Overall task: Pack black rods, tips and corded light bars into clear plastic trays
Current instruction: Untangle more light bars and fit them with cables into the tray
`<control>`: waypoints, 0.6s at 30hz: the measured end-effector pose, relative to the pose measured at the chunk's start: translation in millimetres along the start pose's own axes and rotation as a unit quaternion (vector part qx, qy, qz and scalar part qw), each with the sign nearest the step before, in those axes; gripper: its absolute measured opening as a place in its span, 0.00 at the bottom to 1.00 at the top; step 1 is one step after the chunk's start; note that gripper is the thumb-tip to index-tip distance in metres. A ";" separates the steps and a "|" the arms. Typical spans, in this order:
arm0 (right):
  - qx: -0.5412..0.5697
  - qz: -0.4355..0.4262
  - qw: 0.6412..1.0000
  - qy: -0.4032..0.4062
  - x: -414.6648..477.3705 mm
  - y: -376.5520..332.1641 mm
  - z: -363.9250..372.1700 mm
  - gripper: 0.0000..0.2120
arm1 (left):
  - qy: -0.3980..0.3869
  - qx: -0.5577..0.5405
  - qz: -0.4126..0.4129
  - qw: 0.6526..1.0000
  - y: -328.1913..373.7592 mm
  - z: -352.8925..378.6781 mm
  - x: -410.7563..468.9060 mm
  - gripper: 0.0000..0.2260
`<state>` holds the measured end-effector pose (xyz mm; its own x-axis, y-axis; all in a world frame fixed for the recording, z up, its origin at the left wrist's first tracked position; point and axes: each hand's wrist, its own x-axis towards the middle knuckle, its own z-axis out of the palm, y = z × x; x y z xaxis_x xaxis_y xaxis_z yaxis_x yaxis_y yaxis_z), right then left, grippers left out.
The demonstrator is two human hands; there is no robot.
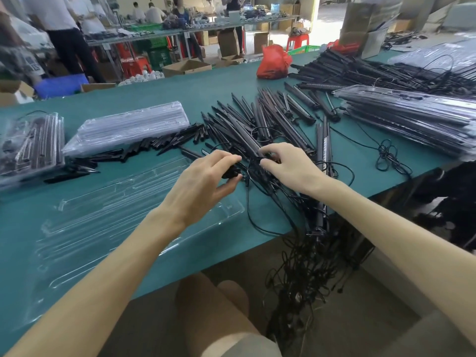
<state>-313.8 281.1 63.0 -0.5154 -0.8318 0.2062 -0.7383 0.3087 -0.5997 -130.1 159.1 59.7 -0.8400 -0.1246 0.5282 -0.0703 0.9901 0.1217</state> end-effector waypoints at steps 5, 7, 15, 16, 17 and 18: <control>-0.045 0.022 0.998 0.040 -14.9 3.2 -2.4 0.12 | 0.010 -0.028 -0.012 0.999 0.1 0.6 -1.8 0.16; -0.057 0.013 0.997 0.043 -19.7 2.4 -4.2 0.10 | 0.006 -0.045 -0.014 0.999 0.1 1.2 -3.8 0.15; 0.059 -0.053 0.997 -0.004 -43.9 -13.7 -6.5 0.15 | 0.006 -0.065 -0.027 0.997 -7.5 3.0 -6.8 0.13; 0.069 -0.056 0.995 -0.034 -46.3 -14.5 -5.3 0.15 | 0.010 -0.068 -0.030 0.997 -9.7 2.9 -6.6 0.12; 0.063 -0.062 0.995 -0.044 -48.1 -13.7 -3.2 0.15 | 0.018 -0.072 -0.035 0.997 -12.2 2.2 -5.6 0.12; 0.055 -0.067 0.996 -0.037 -49.2 -11.5 -1.0 0.15 | 0.030 -0.078 -0.042 0.996 -14.8 1.6 -4.4 0.11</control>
<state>-280.4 319.0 60.5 -0.3788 -0.8954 0.2340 -0.7441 0.1443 -0.6523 -126.2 145.1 54.2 -0.8011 -0.2147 0.5587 -0.0509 0.9545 0.2938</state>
